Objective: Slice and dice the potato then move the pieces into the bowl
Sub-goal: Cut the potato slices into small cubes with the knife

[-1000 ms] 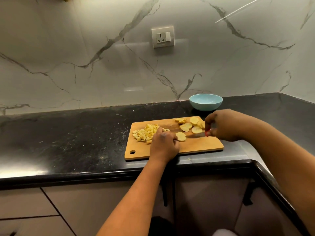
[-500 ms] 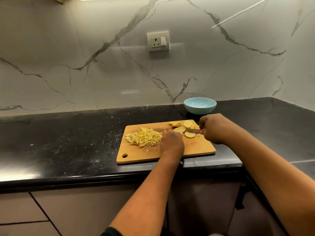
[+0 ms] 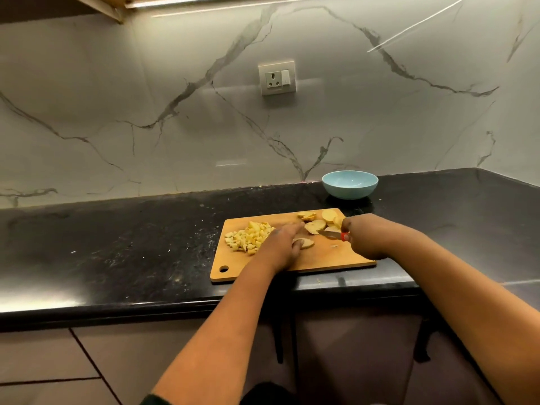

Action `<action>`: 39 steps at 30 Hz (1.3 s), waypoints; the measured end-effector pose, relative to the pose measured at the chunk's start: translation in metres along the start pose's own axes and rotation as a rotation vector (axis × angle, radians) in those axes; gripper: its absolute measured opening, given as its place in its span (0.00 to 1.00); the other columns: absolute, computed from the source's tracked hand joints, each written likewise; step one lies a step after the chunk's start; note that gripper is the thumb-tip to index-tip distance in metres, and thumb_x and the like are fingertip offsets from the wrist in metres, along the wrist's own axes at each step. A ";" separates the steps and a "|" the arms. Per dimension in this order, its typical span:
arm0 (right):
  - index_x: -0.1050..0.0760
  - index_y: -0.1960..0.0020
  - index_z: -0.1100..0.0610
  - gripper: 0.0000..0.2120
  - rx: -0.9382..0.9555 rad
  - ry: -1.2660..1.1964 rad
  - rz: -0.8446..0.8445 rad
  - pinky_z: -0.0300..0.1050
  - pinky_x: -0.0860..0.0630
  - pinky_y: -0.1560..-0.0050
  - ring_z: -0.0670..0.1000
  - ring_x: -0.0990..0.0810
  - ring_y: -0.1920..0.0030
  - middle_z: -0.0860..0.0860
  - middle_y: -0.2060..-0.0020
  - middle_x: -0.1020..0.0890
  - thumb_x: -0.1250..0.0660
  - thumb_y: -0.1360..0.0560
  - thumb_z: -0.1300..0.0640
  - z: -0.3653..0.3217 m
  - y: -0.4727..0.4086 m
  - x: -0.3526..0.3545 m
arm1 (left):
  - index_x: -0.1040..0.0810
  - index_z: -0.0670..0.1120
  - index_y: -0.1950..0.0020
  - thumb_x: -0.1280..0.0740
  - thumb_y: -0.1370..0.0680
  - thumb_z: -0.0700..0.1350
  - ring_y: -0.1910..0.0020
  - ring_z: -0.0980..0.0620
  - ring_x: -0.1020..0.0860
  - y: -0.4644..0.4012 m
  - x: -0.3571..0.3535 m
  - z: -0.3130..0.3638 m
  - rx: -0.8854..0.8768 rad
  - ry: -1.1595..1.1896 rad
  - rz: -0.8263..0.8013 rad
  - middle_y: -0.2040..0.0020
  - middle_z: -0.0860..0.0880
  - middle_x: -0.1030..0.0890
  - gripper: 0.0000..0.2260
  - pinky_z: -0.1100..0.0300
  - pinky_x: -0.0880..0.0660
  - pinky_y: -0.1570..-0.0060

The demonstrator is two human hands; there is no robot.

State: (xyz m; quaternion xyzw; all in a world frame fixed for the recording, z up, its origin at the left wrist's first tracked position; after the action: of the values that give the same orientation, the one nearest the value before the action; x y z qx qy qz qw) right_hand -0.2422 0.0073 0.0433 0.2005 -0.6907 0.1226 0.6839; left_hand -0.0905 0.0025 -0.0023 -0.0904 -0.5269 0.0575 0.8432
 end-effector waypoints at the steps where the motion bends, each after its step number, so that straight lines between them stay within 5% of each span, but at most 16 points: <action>1: 0.31 0.33 0.59 0.15 0.012 0.019 -0.036 0.44 0.24 0.46 0.51 0.22 0.48 0.53 0.48 0.22 0.42 0.19 0.61 -0.003 0.000 -0.005 | 0.34 0.49 0.24 0.38 0.18 0.45 0.28 0.48 0.32 0.003 -0.002 0.001 0.013 -0.010 0.032 0.26 0.47 0.30 0.21 0.55 0.36 0.28; 7: 0.32 0.35 0.61 0.14 0.096 0.139 -0.160 0.43 0.26 0.57 0.52 0.23 0.53 0.56 0.49 0.22 0.38 0.21 0.64 -0.024 0.006 -0.035 | 0.31 0.44 0.26 0.45 0.16 0.46 0.26 0.46 0.34 0.005 -0.019 0.012 0.038 -0.228 -0.007 0.24 0.44 0.34 0.19 0.54 0.37 0.29; 10: 0.31 0.35 0.61 0.16 0.133 0.180 -0.157 0.44 0.28 0.55 0.53 0.22 0.49 0.55 0.46 0.23 0.35 0.21 0.62 -0.036 0.006 -0.042 | 0.30 0.45 0.27 0.46 0.16 0.47 0.27 0.45 0.33 -0.001 -0.023 0.008 0.058 -0.279 -0.060 0.25 0.44 0.32 0.18 0.52 0.35 0.30; 16: 0.31 0.33 0.61 0.18 0.082 0.152 -0.132 0.42 0.28 0.54 0.53 0.22 0.47 0.55 0.43 0.23 0.35 0.22 0.64 -0.045 0.009 -0.039 | 0.21 0.46 0.40 0.44 0.17 0.45 0.45 0.44 0.23 -0.003 -0.016 0.011 0.043 -0.259 0.014 0.42 0.43 0.20 0.13 0.55 0.29 0.51; 25: 0.34 0.29 0.53 0.20 -0.021 -0.132 0.088 0.42 0.24 0.54 0.51 0.23 0.54 0.54 0.50 0.24 0.39 0.20 0.63 -0.013 0.004 0.003 | 0.17 0.43 0.43 0.34 0.20 0.48 0.49 0.48 0.20 0.012 0.002 0.004 0.025 -0.073 0.232 0.47 0.45 0.16 0.12 0.55 0.23 0.47; 39: 0.26 0.34 0.56 0.20 -0.018 -0.092 0.027 0.44 0.23 0.44 0.53 0.23 0.47 0.55 0.44 0.22 0.33 0.25 0.65 -0.039 0.013 -0.002 | 0.16 0.45 0.43 0.33 0.20 0.46 0.50 0.50 0.20 0.008 0.001 -0.001 0.066 -0.015 0.238 0.47 0.47 0.16 0.10 0.57 0.23 0.47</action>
State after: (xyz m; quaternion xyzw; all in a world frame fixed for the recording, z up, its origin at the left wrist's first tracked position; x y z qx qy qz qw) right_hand -0.2131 0.0362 0.0443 0.1901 -0.7251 0.1163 0.6517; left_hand -0.0892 0.0103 -0.0033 -0.1240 -0.5166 0.1750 0.8289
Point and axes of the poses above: each hand's wrist, its own y-axis away from the middle knuckle, its own x-axis out of the back of the hand, z = x × y, the point moved 9 cm from there along -y, towards the middle knuckle
